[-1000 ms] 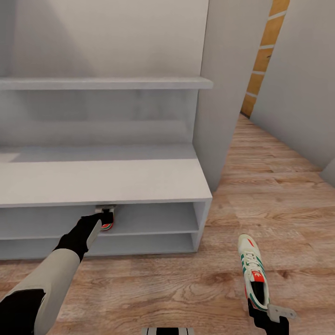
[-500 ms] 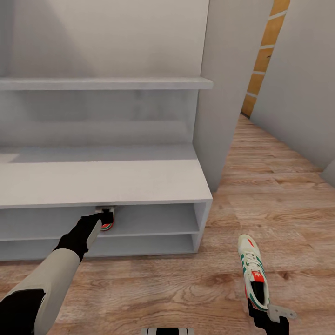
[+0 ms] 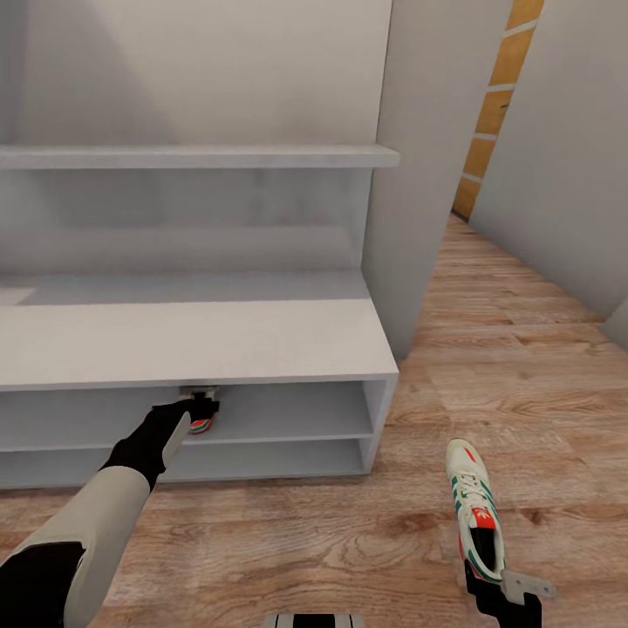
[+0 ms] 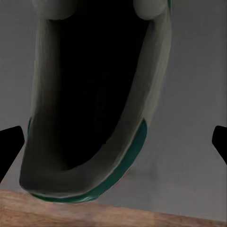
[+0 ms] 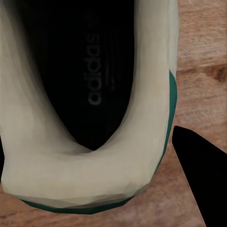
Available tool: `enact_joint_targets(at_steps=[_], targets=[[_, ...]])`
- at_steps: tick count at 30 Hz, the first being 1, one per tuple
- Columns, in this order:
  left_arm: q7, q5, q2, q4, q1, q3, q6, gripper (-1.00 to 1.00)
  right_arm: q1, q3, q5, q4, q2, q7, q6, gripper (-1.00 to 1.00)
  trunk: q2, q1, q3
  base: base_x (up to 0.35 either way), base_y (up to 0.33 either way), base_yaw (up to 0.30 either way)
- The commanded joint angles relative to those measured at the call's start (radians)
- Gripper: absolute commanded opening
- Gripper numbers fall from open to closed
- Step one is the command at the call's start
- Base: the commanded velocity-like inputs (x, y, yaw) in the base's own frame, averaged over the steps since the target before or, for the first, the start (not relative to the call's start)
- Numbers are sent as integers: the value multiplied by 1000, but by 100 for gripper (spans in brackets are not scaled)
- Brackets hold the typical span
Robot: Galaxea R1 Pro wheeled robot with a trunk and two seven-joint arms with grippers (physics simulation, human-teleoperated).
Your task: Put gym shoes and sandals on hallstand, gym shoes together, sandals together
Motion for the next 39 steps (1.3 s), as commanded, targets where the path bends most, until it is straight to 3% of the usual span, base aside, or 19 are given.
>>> enact_joint_targets(at_steps=[1,10,32,36,39], targets=[[4,7,1,-2,0,0,5,100,-1,-8,8,1,0,3,-3,-100,0,0,-1,0,0,0],[4,7,2,-1,1,0,5,100,-1,-8,8,1,0,3,-3,-100,0,0,-1,-107,29,0],[2,7,3,0,16,0,3,100,-1,-8,8,1,0,3,-3,-100,0,0,-1,-300,145,0],[0,8,6,3,34,0,-41,100,-1,-8,8,1,0,3,-3,-100,0,0,-1,-272,222,0],[-3,9,11,5,78,3,-110,100,-1,-8,8,1,0,3,-3,-100,0,0,-1,-255,228,0]])
